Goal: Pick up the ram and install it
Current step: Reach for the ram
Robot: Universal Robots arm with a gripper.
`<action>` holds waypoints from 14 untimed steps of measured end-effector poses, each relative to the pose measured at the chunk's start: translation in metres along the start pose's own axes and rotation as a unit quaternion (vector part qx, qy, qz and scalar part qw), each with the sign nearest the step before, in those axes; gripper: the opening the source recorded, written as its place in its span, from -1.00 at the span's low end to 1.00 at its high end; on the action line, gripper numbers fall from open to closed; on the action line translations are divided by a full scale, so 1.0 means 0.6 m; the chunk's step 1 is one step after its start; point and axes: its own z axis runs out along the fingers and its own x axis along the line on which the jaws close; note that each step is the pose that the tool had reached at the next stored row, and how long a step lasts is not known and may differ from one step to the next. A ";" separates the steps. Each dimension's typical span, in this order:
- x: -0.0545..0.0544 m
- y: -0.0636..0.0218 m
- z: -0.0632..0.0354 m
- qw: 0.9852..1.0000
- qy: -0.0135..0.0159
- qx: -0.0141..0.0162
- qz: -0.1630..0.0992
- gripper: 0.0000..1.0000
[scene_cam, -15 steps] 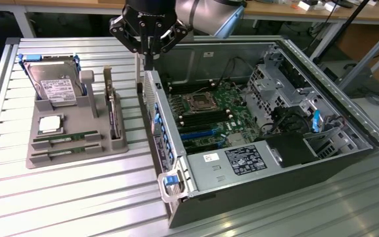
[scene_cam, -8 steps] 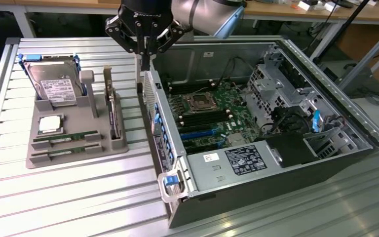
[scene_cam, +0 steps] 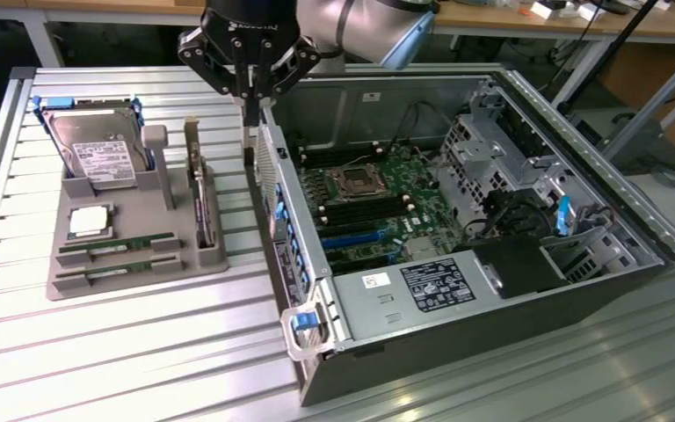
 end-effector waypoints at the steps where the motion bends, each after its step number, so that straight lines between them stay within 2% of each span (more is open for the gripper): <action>1: 0.003 0.000 0.000 1.000 0.000 0.000 0.000 -0.80; 14: 0.020 -0.002 -0.001 1.000 0.000 0.000 0.000 -0.80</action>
